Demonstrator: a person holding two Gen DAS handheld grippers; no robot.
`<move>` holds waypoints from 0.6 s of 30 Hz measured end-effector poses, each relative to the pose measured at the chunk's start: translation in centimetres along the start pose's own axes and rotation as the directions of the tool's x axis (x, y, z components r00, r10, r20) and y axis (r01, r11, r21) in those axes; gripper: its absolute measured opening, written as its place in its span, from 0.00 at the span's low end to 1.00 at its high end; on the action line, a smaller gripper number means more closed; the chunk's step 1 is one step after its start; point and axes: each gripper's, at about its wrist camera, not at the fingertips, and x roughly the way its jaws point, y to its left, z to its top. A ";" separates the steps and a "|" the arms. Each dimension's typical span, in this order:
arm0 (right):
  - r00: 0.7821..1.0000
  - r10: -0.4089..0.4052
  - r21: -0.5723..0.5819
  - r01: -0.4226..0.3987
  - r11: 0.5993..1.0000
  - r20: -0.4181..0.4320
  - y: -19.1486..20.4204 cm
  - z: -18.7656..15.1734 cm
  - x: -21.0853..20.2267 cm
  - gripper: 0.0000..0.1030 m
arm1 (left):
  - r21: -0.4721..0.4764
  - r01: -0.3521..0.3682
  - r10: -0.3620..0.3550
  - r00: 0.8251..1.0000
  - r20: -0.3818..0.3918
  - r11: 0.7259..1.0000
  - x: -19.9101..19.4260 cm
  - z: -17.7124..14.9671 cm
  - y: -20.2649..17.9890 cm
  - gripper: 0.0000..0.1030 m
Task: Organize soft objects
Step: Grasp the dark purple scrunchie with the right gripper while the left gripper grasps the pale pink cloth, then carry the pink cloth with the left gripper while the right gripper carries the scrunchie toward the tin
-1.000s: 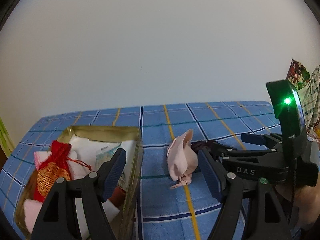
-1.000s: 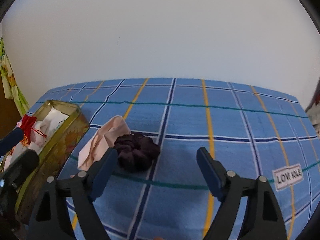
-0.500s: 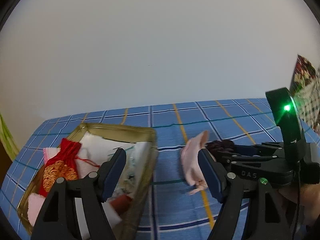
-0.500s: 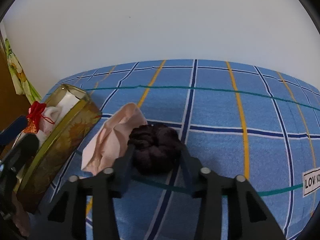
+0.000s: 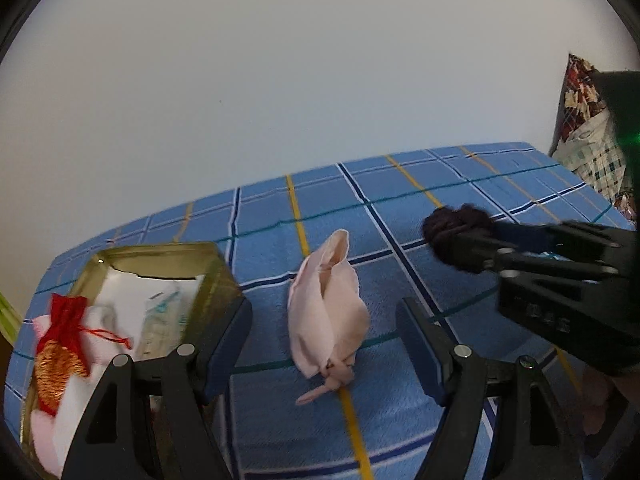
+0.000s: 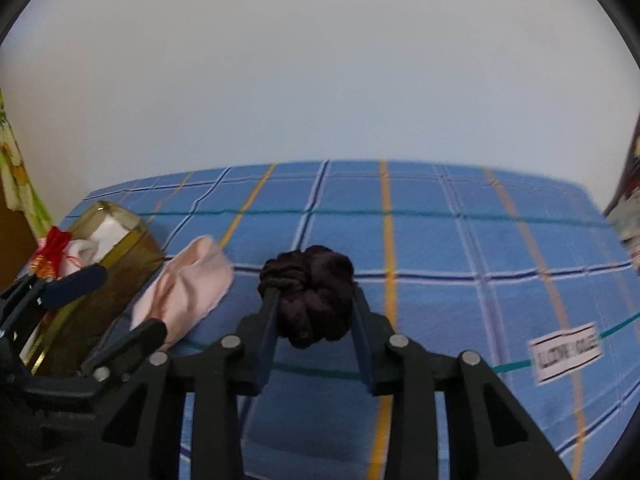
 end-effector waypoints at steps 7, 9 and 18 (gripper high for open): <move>0.999 -0.016 0.017 0.015 1.000 0.035 -0.1 -0.5 -0.8 0.33 | 0.017 0.011 -0.011 0.999 -0.052 1.000 2.3 0.3 -0.7 0.74; 0.998 -0.027 -0.002 0.027 1.000 0.050 0.4 -0.5 -1.1 0.33 | -0.003 0.012 -0.013 0.998 -0.064 1.000 2.8 0.6 -0.4 0.74; 0.992 -0.033 -0.048 0.039 0.998 0.123 1.8 -0.8 -2.8 0.33 | -0.060 0.062 -0.069 0.989 -0.129 0.996 4.2 0.6 0.4 0.12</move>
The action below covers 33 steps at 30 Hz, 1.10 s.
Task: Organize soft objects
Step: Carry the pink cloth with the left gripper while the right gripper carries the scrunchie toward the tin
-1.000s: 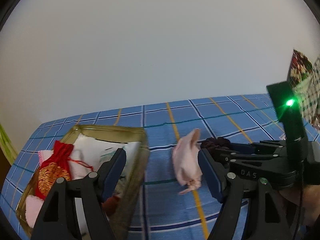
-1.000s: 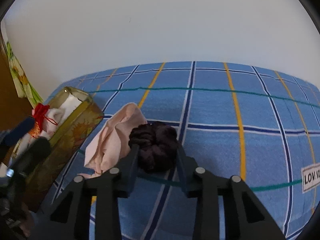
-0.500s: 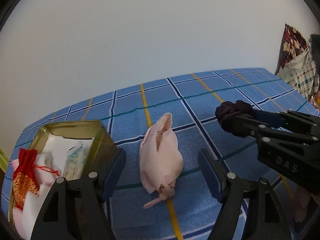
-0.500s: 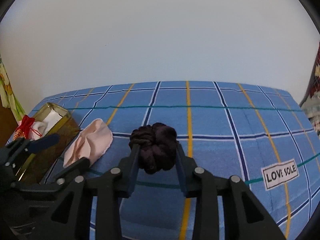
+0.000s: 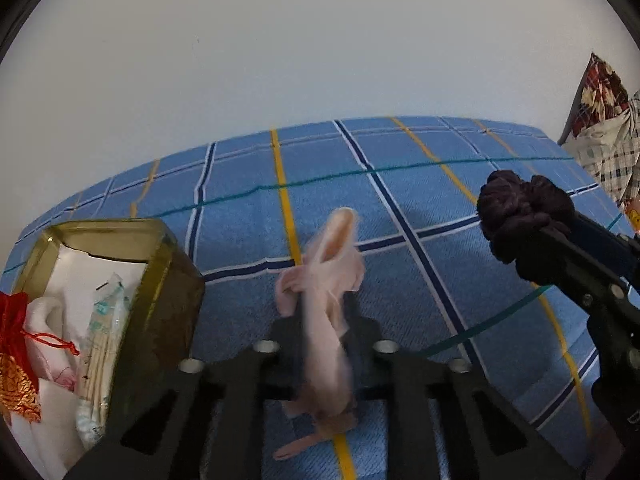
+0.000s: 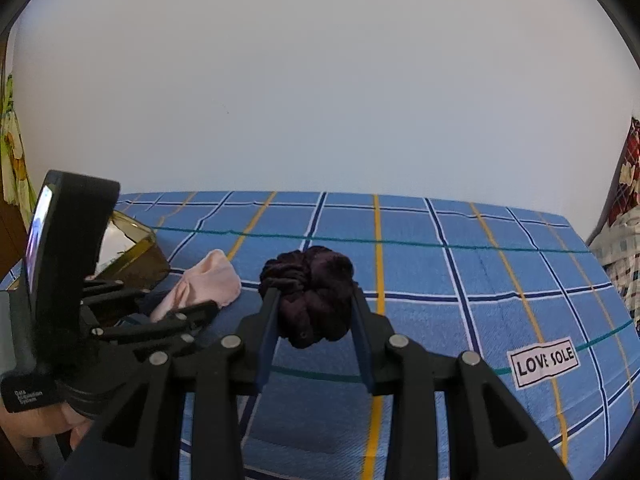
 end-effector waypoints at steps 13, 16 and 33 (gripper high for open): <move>0.992 -0.025 -0.037 0.030 0.999 0.126 2.9 -0.9 -3.2 0.33 | -0.041 -0.012 0.019 0.985 0.172 0.999 -6.6 -3.8 0.3 0.08; 0.990 -0.026 -0.033 0.031 0.999 0.138 2.7 -1.0 -3.6 0.33 | -0.059 -0.015 0.027 0.978 0.208 0.998 -7.9 -4.5 0.7 0.08; 0.978 -0.011 -0.052 0.023 0.998 0.210 5.3 -2.2 -5.5 0.33 | -0.110 -0.025 0.062 0.937 0.343 0.994 -12.9 -8.0 1.4 0.08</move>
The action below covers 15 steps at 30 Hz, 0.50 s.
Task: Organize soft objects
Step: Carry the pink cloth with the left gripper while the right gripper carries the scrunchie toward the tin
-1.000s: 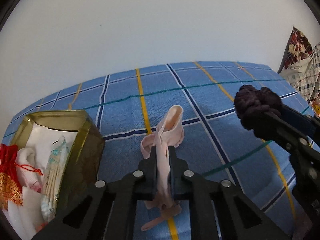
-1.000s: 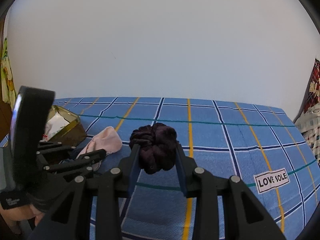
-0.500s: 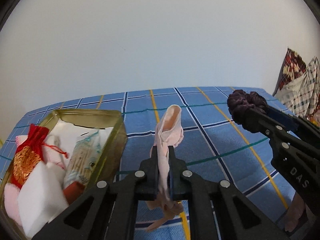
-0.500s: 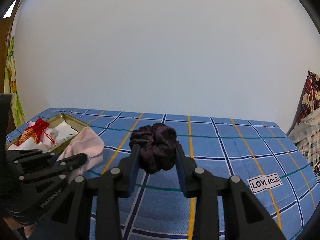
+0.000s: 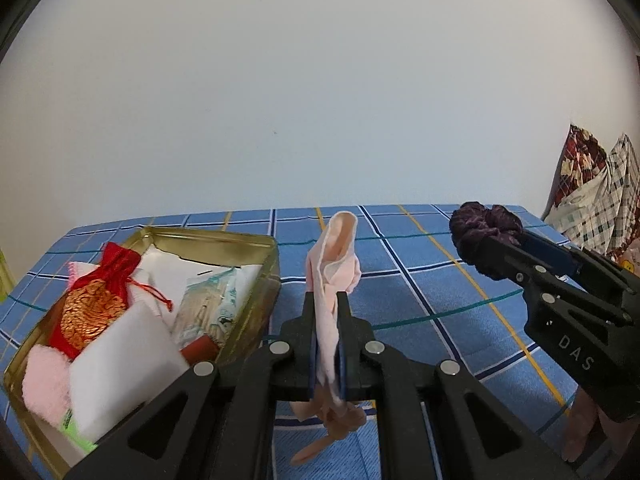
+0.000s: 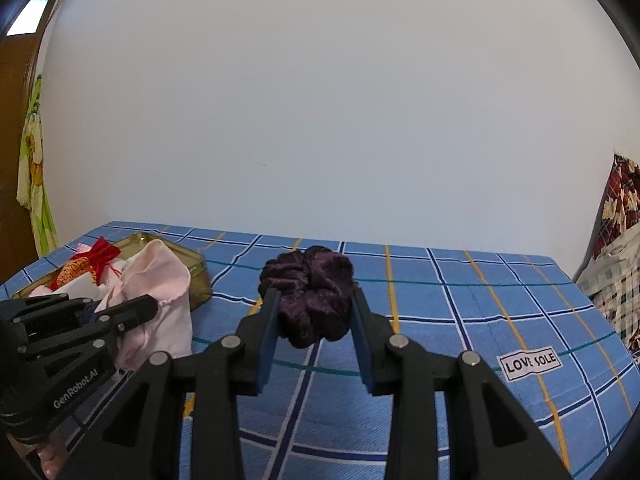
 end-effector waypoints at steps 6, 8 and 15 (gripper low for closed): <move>1.000 0.011 0.001 -0.011 1.000 0.015 0.6 -0.1 -0.8 0.33 | 0.001 -0.014 0.014 1.000 0.026 1.000 -0.9 -0.2 0.0 0.08; 1.000 0.014 0.003 -0.014 1.000 0.019 0.7 -0.2 -1.2 0.33 | -0.002 -0.016 0.017 0.999 0.031 1.000 -1.2 -0.3 0.1 0.08; 0.999 0.031 0.008 -0.031 0.999 0.034 1.0 -0.6 -2.4 0.33 | -0.028 -0.021 0.023 0.999 0.037 0.999 -1.8 -0.7 1.0 0.08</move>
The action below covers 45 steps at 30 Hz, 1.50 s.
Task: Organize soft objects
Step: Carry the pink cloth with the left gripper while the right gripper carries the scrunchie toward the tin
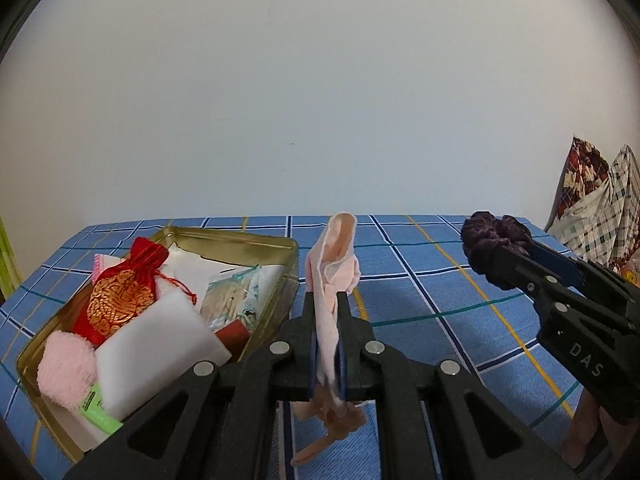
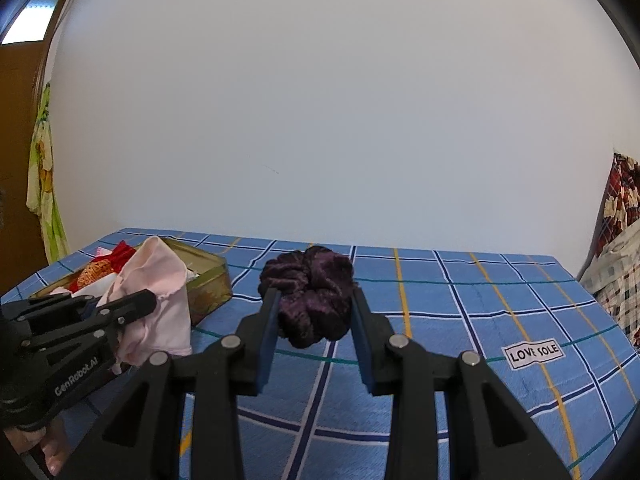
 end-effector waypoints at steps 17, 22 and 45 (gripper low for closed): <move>0.999 0.023 -0.006 -0.023 1.000 0.039 1.3 -0.6 -2.5 0.33 | -0.012 -0.018 0.019 0.999 0.029 1.000 -2.1 -0.9 1.4 0.08; 0.999 0.024 -0.003 -0.024 1.000 0.044 0.6 -0.7 -3.7 0.33 | -0.012 -0.022 0.022 0.999 0.035 1.000 -2.4 -1.0 1.6 0.08; 0.998 0.048 -0.011 -0.047 0.999 0.052 0.5 -0.6 -5.6 0.33 | -0.029 -0.049 0.051 0.997 0.057 0.998 -4.1 -1.5 2.6 0.08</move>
